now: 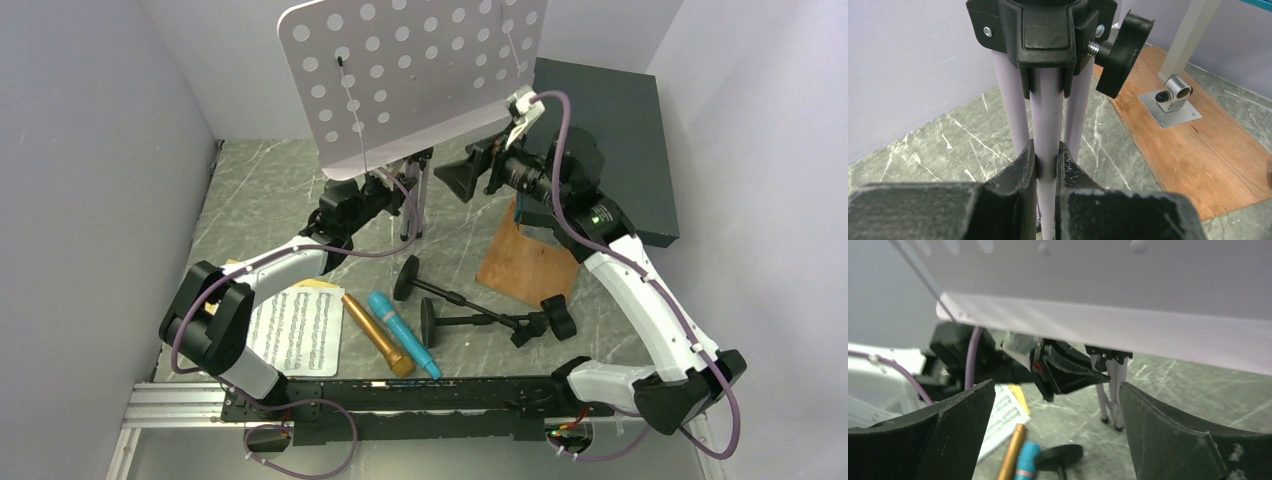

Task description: Set up the instrument practice props

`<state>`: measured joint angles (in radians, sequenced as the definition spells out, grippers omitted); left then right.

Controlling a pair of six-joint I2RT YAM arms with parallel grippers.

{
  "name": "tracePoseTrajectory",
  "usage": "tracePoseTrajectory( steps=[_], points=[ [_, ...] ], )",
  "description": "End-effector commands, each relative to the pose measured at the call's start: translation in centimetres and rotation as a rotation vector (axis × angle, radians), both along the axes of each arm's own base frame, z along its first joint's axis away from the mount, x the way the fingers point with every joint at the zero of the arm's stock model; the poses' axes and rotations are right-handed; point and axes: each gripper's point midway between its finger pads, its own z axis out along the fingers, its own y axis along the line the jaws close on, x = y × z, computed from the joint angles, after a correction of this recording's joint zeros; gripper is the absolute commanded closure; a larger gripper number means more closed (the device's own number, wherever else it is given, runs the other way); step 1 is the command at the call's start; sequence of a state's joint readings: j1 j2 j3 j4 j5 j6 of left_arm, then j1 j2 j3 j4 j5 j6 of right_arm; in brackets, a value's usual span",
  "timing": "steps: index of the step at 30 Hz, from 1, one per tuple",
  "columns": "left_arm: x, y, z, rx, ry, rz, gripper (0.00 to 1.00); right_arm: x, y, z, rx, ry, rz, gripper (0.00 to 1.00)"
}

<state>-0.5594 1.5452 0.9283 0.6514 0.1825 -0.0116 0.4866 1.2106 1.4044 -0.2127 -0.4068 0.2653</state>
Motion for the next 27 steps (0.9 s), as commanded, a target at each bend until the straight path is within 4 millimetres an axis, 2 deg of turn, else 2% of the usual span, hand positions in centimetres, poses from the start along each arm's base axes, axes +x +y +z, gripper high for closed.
tracePoseTrajectory(
  steps=[1,5,7,9,13,17,22,24,27],
  points=[
    [-0.9,0.1,-3.3,0.054,0.172,-0.027,1.00,-1.4,-0.5,-2.0,-0.196,-0.219,0.066,0.05],
    [-1.3,0.2,-3.2,0.047,0.186,-0.038,1.00,-0.3,1.4,-5.0,-0.280,-0.207,-0.013,0.11],
    [-1.3,0.5,-3.3,0.031,0.189,-0.036,1.00,1.3,0.8,-5.3,-0.243,-0.195,-0.138,0.13],
    [-1.4,0.7,-3.4,0.023,0.191,-0.037,1.00,2.3,0.6,-6.2,-0.213,-0.180,-0.209,0.19],
    [-1.6,0.6,-3.7,0.025,0.204,-0.048,1.00,4.4,1.0,-8.2,-0.220,-0.181,-0.319,0.32],
    [-1.6,0.2,-3.9,0.021,0.211,-0.064,1.00,6.0,1.7,-9.7,-0.197,-0.217,-0.367,0.38],
    [-1.7,0.4,-3.9,0.016,0.213,-0.058,1.00,7.4,2.5,-10.6,-0.161,-0.280,-0.415,0.50],
    [-1.7,0.4,-3.8,0.018,0.212,-0.058,1.00,7.3,2.3,-10.0,-0.104,-0.286,-0.435,0.51],
    [-1.7,0.4,-3.8,0.015,0.212,-0.054,1.00,6.2,1.7,-8.2,0.058,-0.284,-0.439,0.49]
  ],
)
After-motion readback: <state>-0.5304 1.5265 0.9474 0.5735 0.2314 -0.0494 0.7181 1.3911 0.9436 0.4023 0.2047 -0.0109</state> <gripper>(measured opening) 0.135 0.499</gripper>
